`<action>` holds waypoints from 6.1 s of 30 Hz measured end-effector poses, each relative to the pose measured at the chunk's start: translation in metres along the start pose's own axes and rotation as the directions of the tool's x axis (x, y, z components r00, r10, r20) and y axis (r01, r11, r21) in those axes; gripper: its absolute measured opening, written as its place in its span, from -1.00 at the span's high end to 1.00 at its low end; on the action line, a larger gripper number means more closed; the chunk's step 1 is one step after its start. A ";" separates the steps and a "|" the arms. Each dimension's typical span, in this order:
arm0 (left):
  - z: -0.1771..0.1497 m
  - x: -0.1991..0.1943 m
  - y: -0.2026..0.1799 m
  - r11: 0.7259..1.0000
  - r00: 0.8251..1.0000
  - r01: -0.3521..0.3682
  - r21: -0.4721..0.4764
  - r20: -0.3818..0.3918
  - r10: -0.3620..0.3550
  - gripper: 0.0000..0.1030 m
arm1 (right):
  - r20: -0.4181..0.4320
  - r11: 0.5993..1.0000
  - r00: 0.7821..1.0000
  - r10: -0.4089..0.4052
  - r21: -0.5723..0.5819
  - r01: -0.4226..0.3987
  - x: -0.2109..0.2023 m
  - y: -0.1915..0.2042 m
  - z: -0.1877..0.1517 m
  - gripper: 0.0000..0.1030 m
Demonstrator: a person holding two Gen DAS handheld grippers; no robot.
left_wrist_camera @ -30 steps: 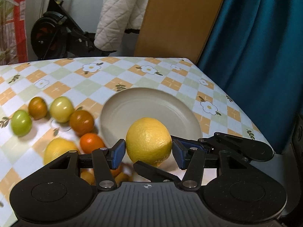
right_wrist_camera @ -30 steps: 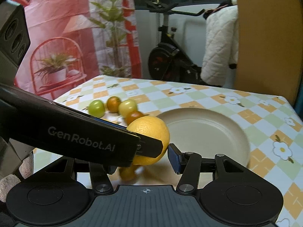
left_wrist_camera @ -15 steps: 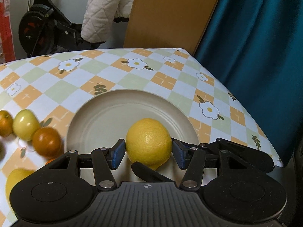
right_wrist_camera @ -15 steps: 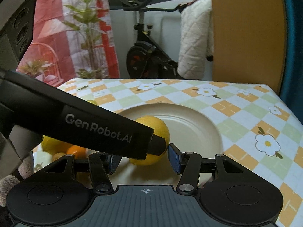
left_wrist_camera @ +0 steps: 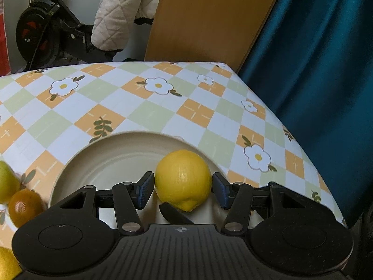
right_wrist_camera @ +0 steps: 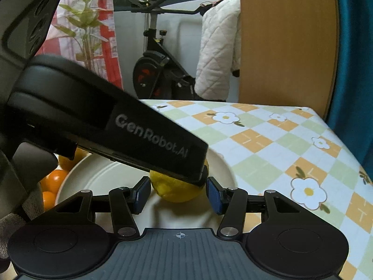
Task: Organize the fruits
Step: 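Carry the lemon in the right gripper over the beige plate, then lower the lemon onto the plate and open the right gripper, then grasp the small brown fruit with the right gripper, then carry the small brown fruit in the right gripper over the plate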
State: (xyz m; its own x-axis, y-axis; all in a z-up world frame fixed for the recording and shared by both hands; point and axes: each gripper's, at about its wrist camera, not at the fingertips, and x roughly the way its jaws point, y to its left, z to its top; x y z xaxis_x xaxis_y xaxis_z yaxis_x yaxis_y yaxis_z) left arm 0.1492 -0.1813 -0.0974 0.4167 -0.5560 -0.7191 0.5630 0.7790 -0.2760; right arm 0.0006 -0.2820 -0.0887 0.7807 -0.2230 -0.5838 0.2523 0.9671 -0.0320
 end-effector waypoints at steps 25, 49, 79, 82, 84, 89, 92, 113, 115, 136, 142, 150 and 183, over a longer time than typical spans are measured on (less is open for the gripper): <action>-0.006 -0.066 0.026 0.999 0.996 -0.039 0.001 0.086 0.039 -0.12 | 0.002 0.997 1.000 0.029 0.068 -0.029 -0.031 0.007 0.002 0.07; -0.101 -0.160 0.077 0.977 0.963 -0.176 -0.118 0.185 0.196 -0.08 | -0.069 0.961 0.970 0.233 -0.134 -0.240 -0.064 0.105 -0.017 0.45; -0.123 -0.133 0.086 0.979 0.978 -0.174 -0.107 0.101 0.184 0.31 | -0.142 0.963 0.965 0.221 -0.127 -0.239 -0.043 0.116 -0.029 0.57; -0.122 -0.131 0.085 0.979 0.976 -0.178 -0.098 0.112 0.189 0.32 | -0.139 0.962 0.964 0.227 -0.123 -0.244 -0.044 0.114 -0.030 0.57; -0.122 -0.131 0.084 0.980 0.974 -0.179 -0.083 0.128 0.188 0.31 | -0.137 0.962 0.964 0.229 -0.119 -0.245 -0.045 0.113 -0.031 0.57; -0.121 -0.126 0.082 0.981 0.972 -0.186 -0.061 0.135 0.192 0.31 | -0.134 0.962 0.963 0.233 -0.111 -0.248 -0.045 0.111 -0.031 0.57; -0.120 -0.123 0.082 0.979 0.971 -0.195 -0.052 0.132 0.200 0.31 | -0.133 0.962 0.963 0.233 -0.111 -0.248 -0.046 0.111 -0.032 0.57; -0.124 -0.120 0.080 0.975 0.968 -0.220 -0.012 0.120 0.220 0.45 | -0.147 0.966 0.963 0.227 -0.090 -0.241 -0.043 0.109 -0.035 0.57; -0.125 -0.123 0.078 0.976 0.968 -0.218 -0.012 0.125 0.218 0.45 | -0.144 0.965 0.962 0.233 -0.092 -0.247 -0.044 0.109 -0.035 0.57; -0.100 -0.137 0.051 0.980 0.963 -0.196 0.029 0.197 0.187 0.45 | 0.016 0.990 0.990 0.141 -0.031 -0.141 -0.065 0.074 -0.019 0.57; -0.081 -0.123 0.036 0.985 0.969 -0.165 0.055 0.196 0.151 0.45 | 0.043 0.998 0.997 0.064 -0.029 -0.063 -0.061 0.056 -0.019 0.57; -0.059 -0.083 0.016 0.990 0.987 -0.118 0.082 0.123 0.107 0.45 | 0.067 0.999 0.997 -0.043 0.014 0.042 -0.051 0.017 -0.023 0.57; -0.036 -0.018 0.012 0.996 0.996 -0.084 0.022 0.023 0.083 0.45 | 0.065 0.999 0.997 -0.040 0.028 0.039 -0.025 -0.012 -0.028 0.56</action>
State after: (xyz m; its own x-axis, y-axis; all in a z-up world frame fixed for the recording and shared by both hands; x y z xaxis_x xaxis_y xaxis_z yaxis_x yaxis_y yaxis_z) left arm 0.1231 -0.1513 -0.1108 0.4782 -0.4957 -0.7250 0.5418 0.8162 -0.2007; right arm -0.0378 -0.2848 -0.0963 0.8055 -0.2695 -0.5277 0.2982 0.9540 -0.0320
